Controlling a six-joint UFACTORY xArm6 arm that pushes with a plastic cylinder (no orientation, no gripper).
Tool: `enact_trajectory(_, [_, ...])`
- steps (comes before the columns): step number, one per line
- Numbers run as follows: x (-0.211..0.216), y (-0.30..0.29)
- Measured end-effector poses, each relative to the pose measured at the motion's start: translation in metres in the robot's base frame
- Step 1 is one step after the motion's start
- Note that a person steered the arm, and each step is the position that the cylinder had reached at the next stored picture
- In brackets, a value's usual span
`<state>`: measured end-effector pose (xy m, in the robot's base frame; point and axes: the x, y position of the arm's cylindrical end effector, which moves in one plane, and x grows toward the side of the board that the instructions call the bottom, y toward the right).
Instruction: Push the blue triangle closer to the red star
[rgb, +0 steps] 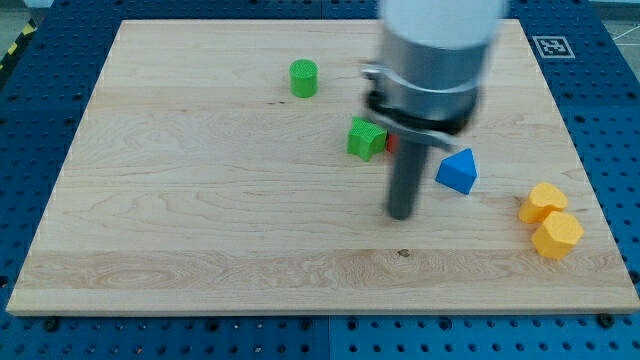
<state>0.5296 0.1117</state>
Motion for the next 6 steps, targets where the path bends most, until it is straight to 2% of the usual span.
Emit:
enact_trajectory(3, [0.006,0.072])
enact_trajectory(5, [-0.037,0.07])
enact_trajectory(6, [-0.041,0.058])
